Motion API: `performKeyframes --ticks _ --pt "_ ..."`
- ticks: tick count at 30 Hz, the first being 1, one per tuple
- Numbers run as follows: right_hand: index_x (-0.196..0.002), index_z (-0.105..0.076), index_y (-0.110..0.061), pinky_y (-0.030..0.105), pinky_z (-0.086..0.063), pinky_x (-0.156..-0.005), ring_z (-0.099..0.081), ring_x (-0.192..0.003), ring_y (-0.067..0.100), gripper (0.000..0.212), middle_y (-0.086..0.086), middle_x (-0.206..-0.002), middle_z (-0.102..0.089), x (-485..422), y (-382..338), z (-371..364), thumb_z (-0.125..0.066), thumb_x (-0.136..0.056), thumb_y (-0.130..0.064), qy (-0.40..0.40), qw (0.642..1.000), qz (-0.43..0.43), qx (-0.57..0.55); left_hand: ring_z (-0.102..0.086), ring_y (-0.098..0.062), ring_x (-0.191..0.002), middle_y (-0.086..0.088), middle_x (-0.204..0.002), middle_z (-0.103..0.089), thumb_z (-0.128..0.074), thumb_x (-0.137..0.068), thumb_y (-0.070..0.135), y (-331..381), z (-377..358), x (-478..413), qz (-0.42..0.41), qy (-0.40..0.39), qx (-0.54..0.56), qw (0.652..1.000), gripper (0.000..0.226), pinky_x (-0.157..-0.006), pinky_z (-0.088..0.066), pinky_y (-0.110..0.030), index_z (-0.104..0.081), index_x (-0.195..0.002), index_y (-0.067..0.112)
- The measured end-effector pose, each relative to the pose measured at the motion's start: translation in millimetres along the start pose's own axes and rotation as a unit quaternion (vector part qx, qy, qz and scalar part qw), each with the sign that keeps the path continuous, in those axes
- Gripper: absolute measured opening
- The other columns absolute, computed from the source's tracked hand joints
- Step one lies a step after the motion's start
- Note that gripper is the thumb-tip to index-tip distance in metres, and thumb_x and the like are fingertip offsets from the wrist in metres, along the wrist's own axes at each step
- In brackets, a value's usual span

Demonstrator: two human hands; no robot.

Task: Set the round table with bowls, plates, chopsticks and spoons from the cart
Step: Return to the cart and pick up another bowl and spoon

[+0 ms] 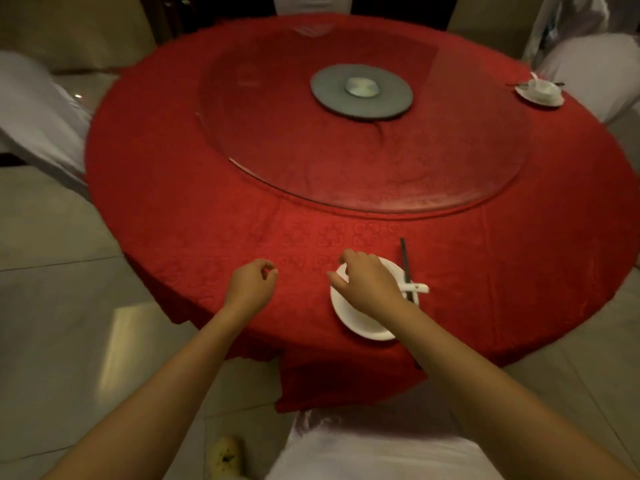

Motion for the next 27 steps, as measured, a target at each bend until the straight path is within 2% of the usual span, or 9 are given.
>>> performKeyframes --ticks 2,6,12,18,23,27 --pt "-0.126 -0.047 -0.009 0.042 -0.040 -0.096 -0.046 -0.117 0.035 0.046 0.014 -0.124 -0.055 -18 -37 -12 -0.047 -0.092 -0.040 -0.013 0.999 0.027 0.043 -0.061 -0.030 -0.106 -0.013 -0.113 -0.067 -0.053 -0.091 0.021 -12 31 -1 -0.032 0.016 -0.061 0.997 0.030 -0.088 -0.045 -0.034 -0.062 -0.117 0.008" --pt "-0.134 -0.040 -0.011 0.044 -0.036 -0.100 -0.040 -0.124 0.036 0.055 0.014 -0.134 -0.047 -43 -122 -46 -0.049 -0.090 -0.043 -0.049 0.992 0.080 0.090 -0.052 -0.031 -0.120 -0.016 -0.126 -0.059 -0.055 -0.090 0.025 -74 81 -3 -0.039 0.017 -0.119 0.992 0.042 -0.102 -0.037 -0.035 -0.054 -0.127 0.006" --pt "-0.140 -0.032 -0.012 0.045 -0.035 -0.103 -0.037 -0.128 0.036 0.062 0.015 -0.140 -0.042 -62 -275 -128 -0.050 -0.090 -0.043 -0.133 0.969 0.173 0.119 -0.045 -0.029 -0.128 -0.011 -0.138 -0.050 -0.050 -0.092 0.036 -223 183 11 0.076 0.013 -0.134 0.988 0.051 -0.105 -0.039 -0.040 -0.043 -0.137 0.014" --pt "-0.142 -0.029 -0.011 0.044 -0.037 -0.102 -0.040 -0.126 0.038 0.062 0.017 -0.140 -0.041 -79 -438 -204 -0.047 -0.093 -0.042 -0.214 0.946 0.223 0.098 -0.040 -0.028 -0.133 -0.007 -0.144 -0.044 -0.045 -0.093 0.043 -369 300 29 0.162 0.025 -0.159 0.974 0.055 -0.108 -0.037 -0.040 -0.040 -0.140 0.016" --pt "-0.142 -0.030 -0.006 0.036 -0.034 -0.109 -0.040 -0.133 0.030 0.062 0.015 -0.147 -0.038 -95 -555 -252 -0.046 -0.094 -0.041 -0.271 0.925 0.256 0.073 -0.038 -0.027 -0.135 -0.007 -0.146 -0.042 -0.043 -0.094 0.044 -451 389 53 0.229 0.064 -0.129 0.963 0.053 -0.110 -0.035 -0.038 -0.039 -0.140 0.017" --pt "-0.143 -0.030 -0.008 0.036 -0.038 -0.105 -0.045 -0.129 0.028 0.059 0.014 -0.145 -0.042 -104 -637 -274 -0.045 -0.096 -0.040 -0.296 0.907 0.287 0.082 -0.043 -0.025 -0.131 -0.008 -0.143 -0.045 -0.041 -0.096 0.040 -498 447 69 0.268 0.091 -0.090 0.955 0.050 -0.108 -0.038 -0.037 -0.043 -0.138 0.014"
Point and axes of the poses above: each hand's wrist, its own x-axis away from the middle knuckle, its own z-axis out of the back of the hand, y = z × x, the point moved 8 cm from there along -x, towards the middle knuckle
